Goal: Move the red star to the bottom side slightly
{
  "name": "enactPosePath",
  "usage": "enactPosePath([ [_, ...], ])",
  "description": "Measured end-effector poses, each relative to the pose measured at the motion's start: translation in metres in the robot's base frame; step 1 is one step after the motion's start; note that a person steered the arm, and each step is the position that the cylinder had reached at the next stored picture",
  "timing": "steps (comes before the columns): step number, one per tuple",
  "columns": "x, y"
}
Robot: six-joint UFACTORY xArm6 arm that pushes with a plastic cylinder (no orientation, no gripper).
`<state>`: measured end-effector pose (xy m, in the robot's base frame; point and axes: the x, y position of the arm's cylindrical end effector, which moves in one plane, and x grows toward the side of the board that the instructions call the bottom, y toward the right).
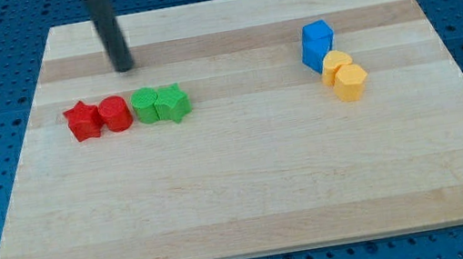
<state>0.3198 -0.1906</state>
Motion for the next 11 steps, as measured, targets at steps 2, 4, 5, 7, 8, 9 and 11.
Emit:
enactPosePath([
  [2,0.053,-0.074],
  [4,0.086,-0.066],
  [5,0.063,-0.066],
  [7,0.069,-0.035],
  [8,0.085,-0.035],
  [9,0.087,-0.035],
  [11,0.098,-0.035],
])
